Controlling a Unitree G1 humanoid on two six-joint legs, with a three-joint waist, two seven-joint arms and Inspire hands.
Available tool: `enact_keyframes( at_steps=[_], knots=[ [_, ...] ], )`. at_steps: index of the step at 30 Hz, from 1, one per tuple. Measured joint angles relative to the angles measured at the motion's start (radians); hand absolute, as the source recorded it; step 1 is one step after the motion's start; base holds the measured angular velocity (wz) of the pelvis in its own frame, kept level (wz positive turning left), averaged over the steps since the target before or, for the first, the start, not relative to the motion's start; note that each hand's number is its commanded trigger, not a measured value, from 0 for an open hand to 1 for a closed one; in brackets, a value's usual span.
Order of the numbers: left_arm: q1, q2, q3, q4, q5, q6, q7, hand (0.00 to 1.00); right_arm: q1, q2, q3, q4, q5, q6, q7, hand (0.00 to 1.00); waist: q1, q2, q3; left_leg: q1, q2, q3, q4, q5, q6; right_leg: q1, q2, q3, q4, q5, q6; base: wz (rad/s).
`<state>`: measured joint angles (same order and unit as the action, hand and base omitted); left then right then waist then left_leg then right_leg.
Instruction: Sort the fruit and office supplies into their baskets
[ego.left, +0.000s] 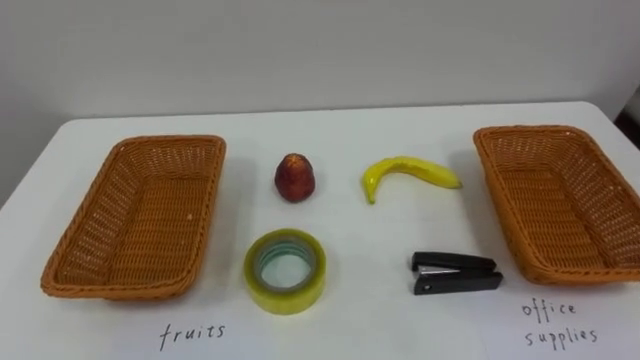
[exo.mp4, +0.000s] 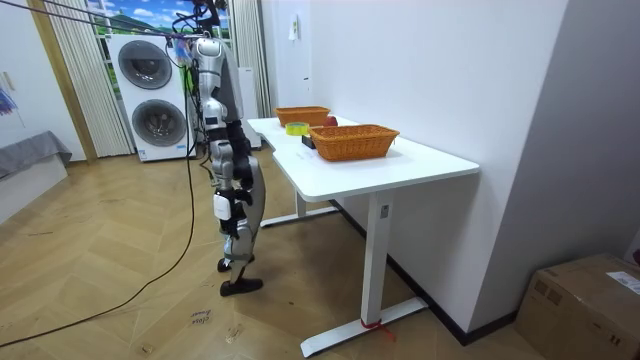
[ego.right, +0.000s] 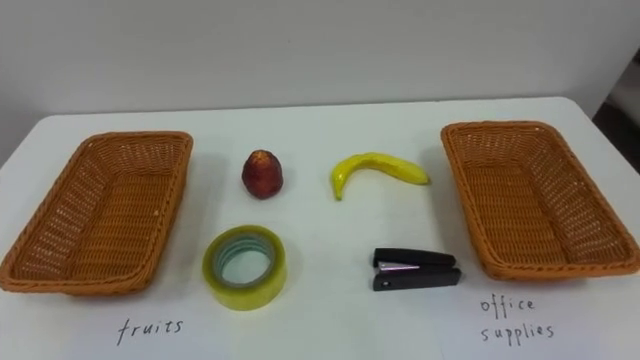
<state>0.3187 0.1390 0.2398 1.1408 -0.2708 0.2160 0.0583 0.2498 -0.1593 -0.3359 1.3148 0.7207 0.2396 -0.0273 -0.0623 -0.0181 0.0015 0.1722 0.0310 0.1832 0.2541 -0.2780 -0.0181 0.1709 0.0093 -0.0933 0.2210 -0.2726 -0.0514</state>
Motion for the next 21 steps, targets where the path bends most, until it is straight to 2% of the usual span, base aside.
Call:
enact_keyframes(
  at_steps=[3,6,10,11,15,16,21],
  knots=[
    [0.003,0.002,0.034,-0.001,-0.002,-0.002,0.000,0.00,0.000,-0.002,-0.054,-0.015,0.087,-0.003,-0.036,0.00,-0.005,-0.009,-0.0031,-0.004,0.002,0.009,-0.002,0.000,0.000,-0.011,0.004,0.014,0.002,0.002,0.000,-0.13],
    [0.007,0.012,0.036,-0.003,-0.008,-0.002,0.000,0.00,0.014,-0.006,-0.095,-0.064,0.168,-0.011,-0.087,0.00,-0.016,-0.018,-0.0033,-0.004,0.007,0.028,-0.002,0.000,0.000,-0.013,0.008,0.024,0.000,0.005,-0.001,-0.10],
    [0.008,0.019,0.046,-0.004,-0.030,-0.018,-0.004,0.00,0.020,-0.015,-0.203,-0.179,0.252,-0.033,-0.174,0.00,-0.027,-0.022,-0.0024,-0.003,0.010,0.036,-0.002,0.000,0.000,-0.019,0.011,0.042,0.000,0.005,-0.002,-0.12],
    [0.009,0.019,0.067,-0.004,-0.040,-0.026,-0.004,0.00,0.016,-0.024,-0.240,-0.203,0.283,-0.048,-0.210,0.00,-0.035,-0.023,-0.0030,-0.003,0.010,0.034,-0.004,0.000,0.000,-0.023,0.012,0.046,0.001,0.006,-0.002,-0.08],
    [0.031,0.022,0.094,-0.024,-0.052,-0.046,0.000,0.00,-0.004,-0.058,-0.290,-0.290,0.290,-0.100,-0.325,0.00,-0.046,-0.026,-0.0039,-0.006,0.008,0.032,-0.017,0.000,0.000,-0.034,0.012,0.049,0.001,0.008,-0.001,-0.07],
    [0.038,0.023,0.101,-0.034,-0.050,-0.049,0.004,0.00,-0.001,-0.059,-0.316,-0.330,0.288,-0.112,-0.365,0.00,-0.047,-0.030,-0.0037,-0.007,0.008,0.033,-0.018,0.000,0.000,-0.035,0.012,0.049,0.001,0.008,-0.001,0.00],
    [0.064,0.024,0.101,-0.092,-0.051,-0.061,0.019,0.00,0.009,-0.065,-0.326,-0.488,0.281,-0.153,-0.507,0.00,-0.050,-0.039,-0.0040,-0.022,0.008,0.035,-0.019,0.000,0.000,-0.050,0.015,0.050,0.003,0.010,-0.001,0.00]
  ],
)
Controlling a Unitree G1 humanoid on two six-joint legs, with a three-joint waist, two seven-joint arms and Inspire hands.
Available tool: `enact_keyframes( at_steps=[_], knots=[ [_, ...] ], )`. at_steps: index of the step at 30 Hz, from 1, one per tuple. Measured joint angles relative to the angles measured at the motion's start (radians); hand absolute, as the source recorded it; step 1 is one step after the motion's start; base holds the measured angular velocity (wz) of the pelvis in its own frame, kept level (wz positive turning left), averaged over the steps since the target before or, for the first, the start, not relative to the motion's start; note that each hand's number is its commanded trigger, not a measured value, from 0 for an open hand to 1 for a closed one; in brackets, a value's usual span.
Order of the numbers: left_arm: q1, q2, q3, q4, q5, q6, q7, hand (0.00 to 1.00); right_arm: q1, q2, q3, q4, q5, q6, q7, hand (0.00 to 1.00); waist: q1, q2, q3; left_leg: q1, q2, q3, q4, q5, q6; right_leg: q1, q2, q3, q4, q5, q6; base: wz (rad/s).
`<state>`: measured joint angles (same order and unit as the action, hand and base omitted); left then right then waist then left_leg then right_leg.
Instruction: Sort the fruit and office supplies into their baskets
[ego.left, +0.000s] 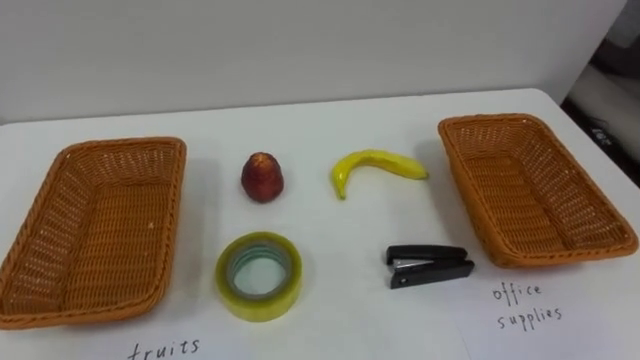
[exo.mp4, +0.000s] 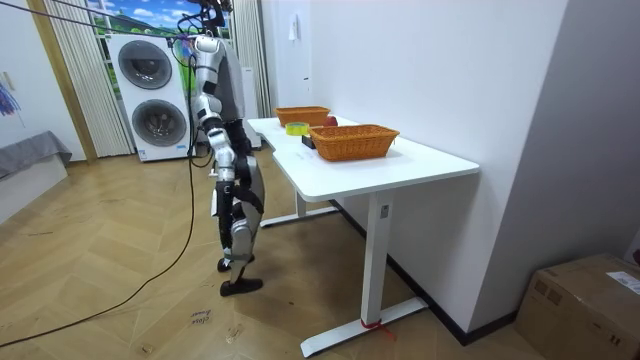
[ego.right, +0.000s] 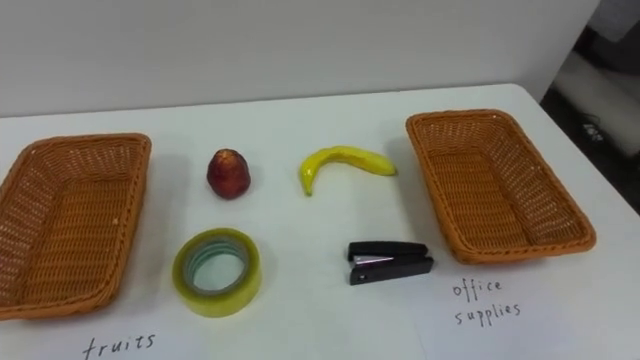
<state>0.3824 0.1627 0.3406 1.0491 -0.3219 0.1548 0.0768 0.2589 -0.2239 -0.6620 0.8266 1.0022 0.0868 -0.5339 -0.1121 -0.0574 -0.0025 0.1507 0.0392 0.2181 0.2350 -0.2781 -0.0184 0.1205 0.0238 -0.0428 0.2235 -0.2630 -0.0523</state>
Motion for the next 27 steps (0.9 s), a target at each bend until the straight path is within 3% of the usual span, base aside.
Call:
enact_keyframes(
  at_steps=[3,5,16,27],
  knots=[
    [0.008,0.001,0.001,-0.022,0.001,-0.014,0.005,0.00,-0.003,-0.002,-0.019,-0.103,-0.012,-0.009,-0.092,0.00,0.002,0.001,0.0007,-0.002,0.000,0.001,-0.001,0.000,0.000,-0.003,0.003,0.008,-0.002,0.000,0.000,-0.01],
    [0.011,0.003,0.000,-0.033,0.001,-0.028,0.009,0.00,-0.004,-0.003,-0.025,-0.169,-0.032,-0.035,-0.153,0.00,0.003,0.002,0.0007,-0.007,0.000,0.000,-0.001,0.000,0.000,-0.009,0.008,0.009,-0.001,0.000,0.000,-0.02],
    [0.014,0.005,-0.012,-0.031,0.001,-0.091,0.006,0.00,-0.007,-0.003,-0.023,-0.497,-0.251,-0.110,-0.325,0.00,0.010,-0.004,-0.0020,-0.023,0.000,-0.001,-0.003,0.000,0.000,-0.026,0.009,0.010,-0.001,0.001,0.000,0.00],
    [0.011,0.005,-0.025,0.017,0.010,-0.099,-0.002,0.00,-0.046,-0.011,-0.025,-0.737,-0.473,-0.123,-0.403,0.00,0.011,-0.005,-0.0023,-0.027,0.000,-0.001,-0.015,0.000,0.000,-0.036,0.011,0.007,0.006,0.001,0.000,0.00]
  ],
)
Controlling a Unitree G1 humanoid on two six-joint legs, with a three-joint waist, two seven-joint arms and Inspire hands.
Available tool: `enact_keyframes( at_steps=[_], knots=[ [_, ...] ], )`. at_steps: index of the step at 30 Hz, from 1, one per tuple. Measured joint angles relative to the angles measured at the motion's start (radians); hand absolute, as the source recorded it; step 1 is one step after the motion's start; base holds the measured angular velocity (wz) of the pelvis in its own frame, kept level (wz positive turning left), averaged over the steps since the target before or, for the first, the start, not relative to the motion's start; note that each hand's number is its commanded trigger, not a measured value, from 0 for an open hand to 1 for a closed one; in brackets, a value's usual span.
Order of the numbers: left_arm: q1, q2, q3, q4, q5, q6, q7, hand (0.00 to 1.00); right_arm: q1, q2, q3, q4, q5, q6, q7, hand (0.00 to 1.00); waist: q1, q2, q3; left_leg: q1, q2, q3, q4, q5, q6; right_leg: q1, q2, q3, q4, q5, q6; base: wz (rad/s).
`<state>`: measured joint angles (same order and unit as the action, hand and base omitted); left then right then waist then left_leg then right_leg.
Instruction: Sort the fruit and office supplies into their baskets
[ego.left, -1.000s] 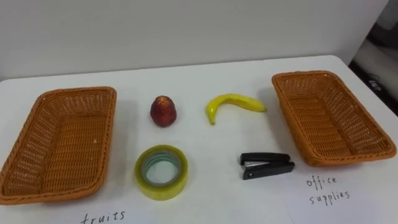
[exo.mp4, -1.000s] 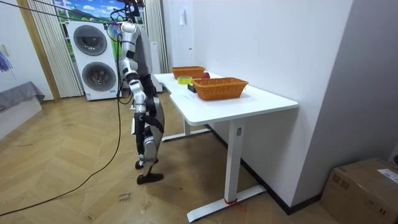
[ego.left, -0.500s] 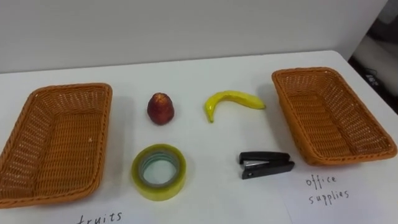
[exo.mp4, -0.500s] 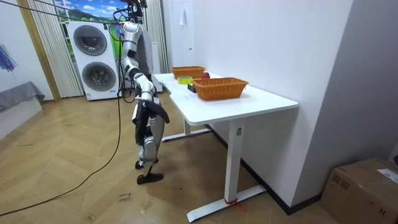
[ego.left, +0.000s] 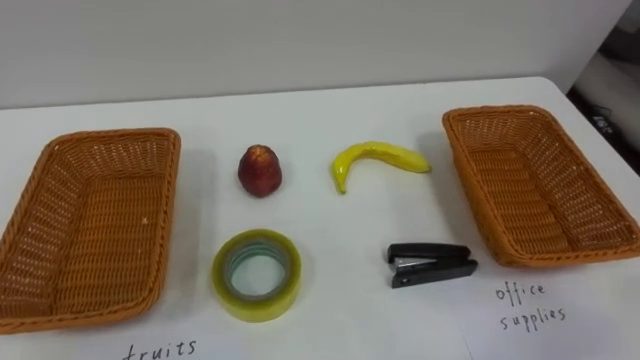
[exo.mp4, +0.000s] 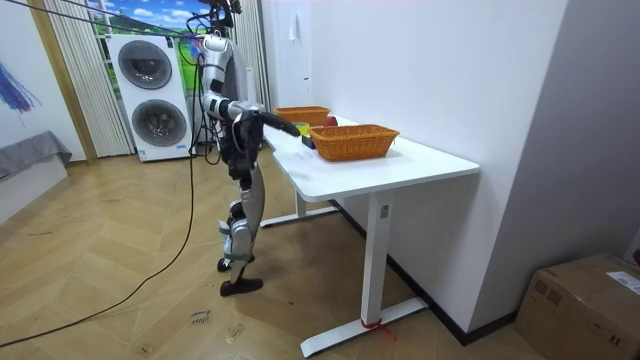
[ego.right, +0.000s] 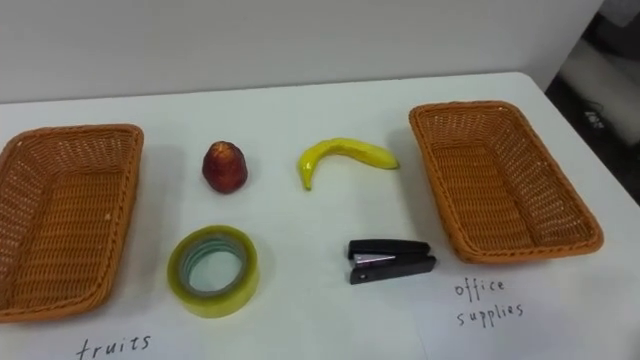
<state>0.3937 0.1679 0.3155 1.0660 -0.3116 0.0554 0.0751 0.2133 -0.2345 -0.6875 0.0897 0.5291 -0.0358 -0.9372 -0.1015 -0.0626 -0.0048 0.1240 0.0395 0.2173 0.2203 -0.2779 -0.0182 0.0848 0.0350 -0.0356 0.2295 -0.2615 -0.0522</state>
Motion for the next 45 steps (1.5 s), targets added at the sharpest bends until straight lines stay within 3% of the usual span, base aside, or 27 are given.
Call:
enact_keyframes(
  at_steps=[10,14,19,27,33,40,45],
  knots=[
    [-0.035,0.003,-0.026,0.059,0.000,-0.032,-0.018,0.00,-0.033,-0.010,0.025,-0.280,-0.389,-0.020,-0.018,0.00,0.010,-0.007,0.0062,-0.009,0.000,-0.002,-0.002,0.000,0.000,-0.018,0.000,-0.001,0.006,0.000,0.000,-0.02],
    [-0.039,0.004,-0.049,0.077,0.001,-0.044,-0.017,0.00,-0.087,-0.063,0.062,-0.311,-0.535,-0.021,-0.018,0.00,0.026,-0.016,0.0064,-0.007,0.000,-0.003,-0.001,0.000,0.000,-0.018,0.000,0.000,0.009,0.000,0.000,0.00],
    [-0.041,0.005,-0.066,0.116,0.004,-0.051,-0.013,0.00,-0.108,-0.088,0.116,-0.369,-0.539,-0.021,0.016,0.00,0.045,-0.035,0.0070,-0.010,0.001,-0.016,0.000,0.000,0.000,-0.015,0.000,-0.015,0.009,0.001,-0.001,0.07],
    [-0.054,0.010,-0.075,0.176,0.040,-0.049,-0.012,0.00,-0.171,-0.118,0.180,-0.400,-0.577,-0.029,0.093,0.00,0.057,-0.039,0.0092,-0.008,0.001,-0.038,0.002,0.000,0.000,-0.001,-0.003,-0.042,0.009,0.002,-0.002,0.08],
    [-0.057,0.011,-0.097,0.171,0.041,-0.049,-0.010,0.00,-0.211,-0.121,0.226,-0.423,-0.578,-0.028,0.189,0.00,0.053,-0.036,0.0081,-0.019,0.000,-0.055,0.016,0.000,0.000,0.003,-0.012,-0.059,0.009,0.002,-0.002,0.08],
    [-0.092,0.020,-0.142,0.181,0.040,-0.049,-0.052,0.00,-0.211,-0.139,0.354,-0.428,-0.592,-0.025,0.348,0.00,0.077,-0.030,0.0099,-0.013,0.000,-0.055,0.019,0.000,0.000,0.006,-0.012,-0.057,0.010,0.005,-0.005,-0.01],
    [-0.094,0.021,-0.142,0.184,0.042,-0.044,-0.078,0.00,-0.212,-0.140,0.362,-0.429,-0.642,-0.014,0.447,0.00,0.088,-0.038,0.0086,-0.013,0.000,-0.055,0.019,0.001,0.001,0.006,-0.013,-0.057,0.006,0.005,-0.005,0.00]
  ],
)
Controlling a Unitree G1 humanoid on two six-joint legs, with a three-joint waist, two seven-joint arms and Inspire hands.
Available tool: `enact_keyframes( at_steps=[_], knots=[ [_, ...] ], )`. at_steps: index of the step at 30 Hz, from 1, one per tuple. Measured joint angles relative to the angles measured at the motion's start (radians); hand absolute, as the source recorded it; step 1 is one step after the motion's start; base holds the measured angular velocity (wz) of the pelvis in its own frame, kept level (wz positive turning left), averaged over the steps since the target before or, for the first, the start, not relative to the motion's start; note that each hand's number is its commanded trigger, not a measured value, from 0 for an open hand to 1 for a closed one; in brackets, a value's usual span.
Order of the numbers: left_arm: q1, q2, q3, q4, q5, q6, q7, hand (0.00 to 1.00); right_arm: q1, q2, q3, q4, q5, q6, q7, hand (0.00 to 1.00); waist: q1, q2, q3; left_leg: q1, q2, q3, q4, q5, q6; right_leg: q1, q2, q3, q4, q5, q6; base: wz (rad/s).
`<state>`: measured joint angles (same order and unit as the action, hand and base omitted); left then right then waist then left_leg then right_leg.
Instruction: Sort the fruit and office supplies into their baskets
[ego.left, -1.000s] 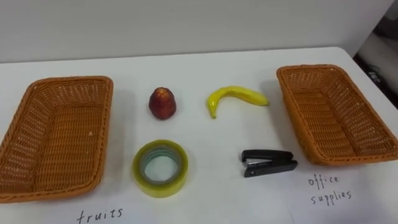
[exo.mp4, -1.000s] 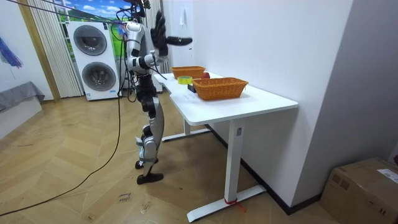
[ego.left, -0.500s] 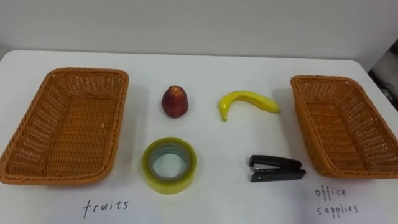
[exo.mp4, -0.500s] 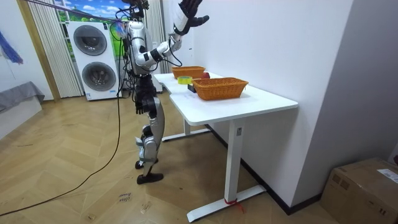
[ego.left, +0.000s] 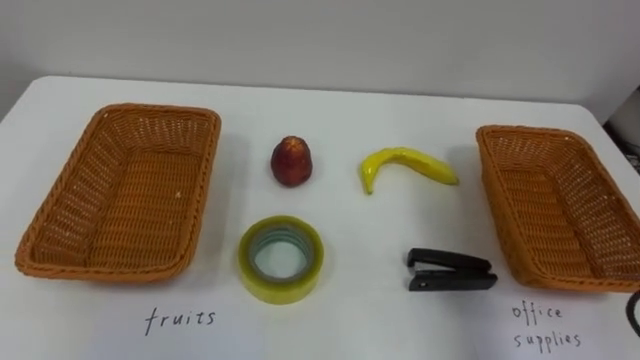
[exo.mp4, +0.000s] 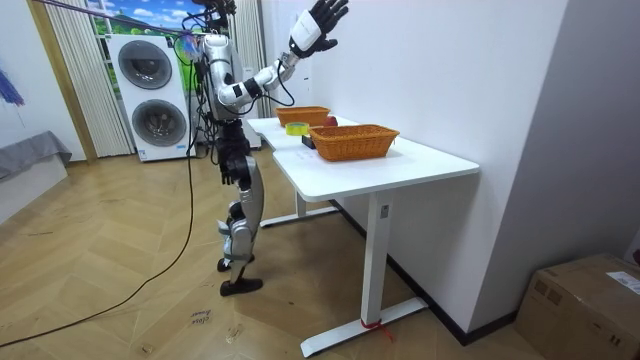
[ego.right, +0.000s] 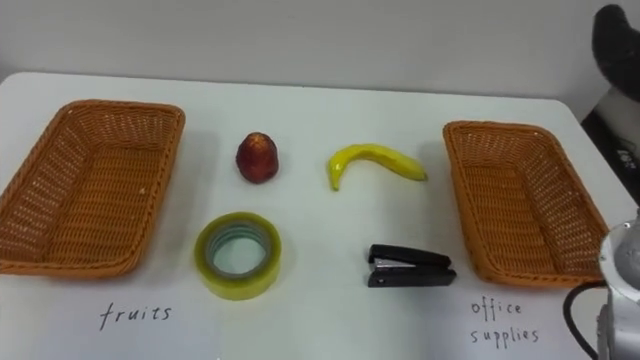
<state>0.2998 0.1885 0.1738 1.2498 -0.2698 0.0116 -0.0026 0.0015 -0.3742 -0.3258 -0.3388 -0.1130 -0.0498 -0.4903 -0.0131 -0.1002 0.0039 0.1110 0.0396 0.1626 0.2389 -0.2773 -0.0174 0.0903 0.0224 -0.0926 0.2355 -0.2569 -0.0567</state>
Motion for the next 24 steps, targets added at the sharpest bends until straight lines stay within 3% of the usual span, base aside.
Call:
enact_keyframes(
  at_steps=[7,21,24],
  knots=[
    [0.002,0.012,0.000,0.000,0.023,0.007,-0.029,0.00,0.000,-0.004,0.006,0.006,-0.106,0.008,0.117,0.00,0.002,0.001,0.0003,0.003,0.000,-0.003,-0.001,0.000,0.000,0.008,0.000,-0.005,-0.001,0.001,0.001,0.01],
    [-0.003,0.033,0.001,-0.012,0.087,0.013,-0.031,0.00,0.002,-0.017,0.121,0.048,-0.181,0.044,0.376,0.00,-0.001,0.005,-0.0003,0.001,0.001,-0.010,-0.002,0.002,0.002,0.014,0.000,-0.013,-0.016,0.014,0.002,0.01],
    [-0.005,0.036,-0.002,-0.013,0.088,0.014,-0.031,0.00,0.002,-0.038,0.160,0.060,-0.217,0.062,0.433,0.00,0.000,0.004,-0.0011,-0.005,0.000,-0.010,-0.001,0.004,0.004,0.008,-0.001,-0.014,-0.016,0.016,0.002,0.00]
  ],
)
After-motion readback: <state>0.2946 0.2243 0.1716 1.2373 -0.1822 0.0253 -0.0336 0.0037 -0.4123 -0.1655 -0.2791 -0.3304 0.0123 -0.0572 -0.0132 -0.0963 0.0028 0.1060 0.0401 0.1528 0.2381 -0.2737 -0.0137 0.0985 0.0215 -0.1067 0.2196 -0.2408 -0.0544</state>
